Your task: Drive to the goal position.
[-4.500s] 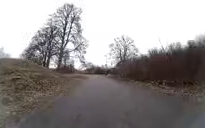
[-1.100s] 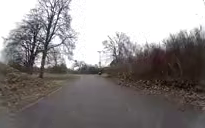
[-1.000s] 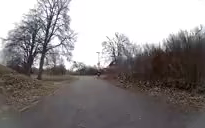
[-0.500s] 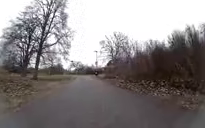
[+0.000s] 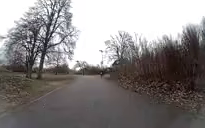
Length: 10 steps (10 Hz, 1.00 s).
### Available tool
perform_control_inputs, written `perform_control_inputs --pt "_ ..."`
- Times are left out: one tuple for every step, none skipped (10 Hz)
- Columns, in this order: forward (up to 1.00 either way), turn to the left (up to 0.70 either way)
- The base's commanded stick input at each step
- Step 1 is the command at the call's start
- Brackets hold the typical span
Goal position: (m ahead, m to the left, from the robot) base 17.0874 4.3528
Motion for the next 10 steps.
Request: perform_control_inputs --pt "1.0 0.0" --pt "1.0 0.0" --pt "1.0 0.0" --pt "1.0 0.0" --pt "1.0 0.0" --pt "1.0 0.0" --pt "1.0 0.0" --pt "1.0 0.0" --pt "1.0 0.16" --pt "1.0 0.39"
